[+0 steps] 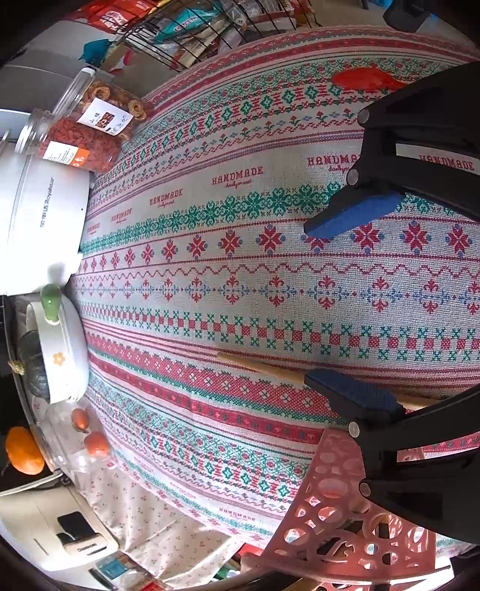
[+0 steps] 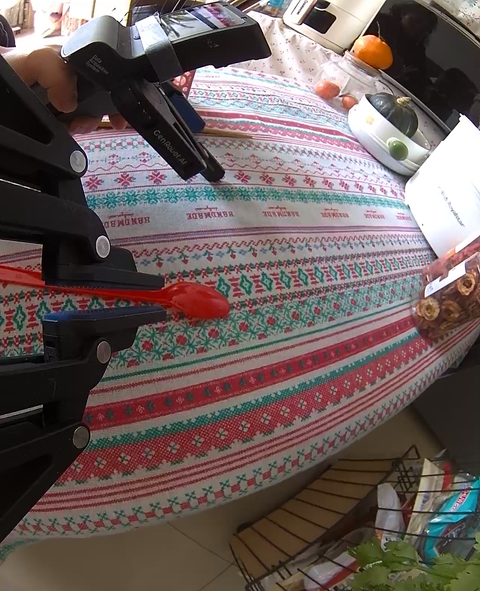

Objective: Organize utensils
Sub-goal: 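Close the left tool on the wooden chopstick while the right tool holds the red spoon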

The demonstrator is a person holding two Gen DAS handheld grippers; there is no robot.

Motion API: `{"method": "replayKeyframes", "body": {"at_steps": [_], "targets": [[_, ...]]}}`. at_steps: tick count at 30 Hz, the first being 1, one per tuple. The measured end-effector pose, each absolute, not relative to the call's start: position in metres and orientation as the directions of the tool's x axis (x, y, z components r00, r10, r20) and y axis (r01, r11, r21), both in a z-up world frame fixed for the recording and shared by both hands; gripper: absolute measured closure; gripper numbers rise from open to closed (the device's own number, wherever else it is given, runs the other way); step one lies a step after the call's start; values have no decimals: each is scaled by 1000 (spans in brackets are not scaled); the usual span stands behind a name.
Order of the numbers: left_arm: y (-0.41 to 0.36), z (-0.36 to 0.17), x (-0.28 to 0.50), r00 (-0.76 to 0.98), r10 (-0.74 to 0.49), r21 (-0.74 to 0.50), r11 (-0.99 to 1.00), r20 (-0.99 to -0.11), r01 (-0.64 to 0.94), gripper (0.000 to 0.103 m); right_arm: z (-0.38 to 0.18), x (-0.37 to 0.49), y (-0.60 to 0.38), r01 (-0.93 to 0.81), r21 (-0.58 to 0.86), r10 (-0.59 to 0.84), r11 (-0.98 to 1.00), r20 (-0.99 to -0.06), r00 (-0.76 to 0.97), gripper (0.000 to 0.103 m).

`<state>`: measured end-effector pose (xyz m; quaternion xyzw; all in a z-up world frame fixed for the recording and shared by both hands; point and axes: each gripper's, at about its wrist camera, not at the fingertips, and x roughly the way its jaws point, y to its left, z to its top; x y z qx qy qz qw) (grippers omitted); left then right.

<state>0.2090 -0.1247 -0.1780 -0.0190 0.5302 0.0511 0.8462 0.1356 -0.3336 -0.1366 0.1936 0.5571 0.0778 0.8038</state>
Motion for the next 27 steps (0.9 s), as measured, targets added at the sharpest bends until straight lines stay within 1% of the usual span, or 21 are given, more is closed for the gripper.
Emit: {"method": "replayKeyframes", "body": {"at_steps": [2, 6, 8, 9, 10, 11, 12, 13, 14, 16, 20, 23, 25, 27], "targets": [[-117, -180, 210, 424, 27, -29, 992, -905, -125, 24, -137, 136, -334, 90, 397, 340, 913, -866, 368, 94], [-119, -179, 206, 410, 9, -32, 995, -912, -93, 25, -136, 137, -333, 87, 393, 337, 915, -867, 367, 94], [-121, -178, 201, 414, 2, -29, 997, -910, -67, 32, -137, 138, -332, 86, 392, 338, 916, -868, 364, 94], [-122, -176, 198, 416, -5, -31, 998, -909, -55, 41, -139, 139, -331, 83, 388, 336, 918, -870, 360, 94], [-122, -175, 196, 416, -11, -32, 998, -909, -45, 52, -140, 139, -330, 80, 383, 332, 920, -874, 356, 94], [-122, -174, 194, 414, -14, -31, 999, -910, -33, 58, -142, 140, -328, 77, 378, 330, 923, -877, 349, 94], [-122, -174, 193, 410, -19, -30, 999, -912, -20, 73, -145, 141, -327, 72, 374, 329, 925, -880, 343, 94], [-122, -173, 192, 404, -27, -33, 999, -914, -9, 84, -147, 143, -324, 69, 368, 326, 927, -884, 336, 94], [-121, -173, 192, 397, -34, -38, 999, -917, -1, 87, -149, 145, -322, 65, 361, 322, 930, -888, 330, 94], [-118, -173, 192, 382, -46, -44, 999, -923, 12, 103, -154, 149, -317, 59, 346, 311, 936, -895, 319, 94], [-108, -173, 187, 331, -174, -170, 985, -927, 42, 103, -162, 158, -305, 34, 309, 285, 950, -909, 302, 94], [-107, -169, 176, 328, -211, -193, 977, -921, 88, 103, -168, 164, -297, 16, 263, 247, 965, -924, 291, 94], [-106, -165, 168, 331, -237, -211, 971, -914, 113, 103, -172, 166, -291, 1, 245, 235, 970, -930, 283, 87], [-104, -158, 158, 331, -271, -238, 961, -904, 138, 103, -171, 167, -286, -22, 221, 218, 975, -932, 291, 83]]}}
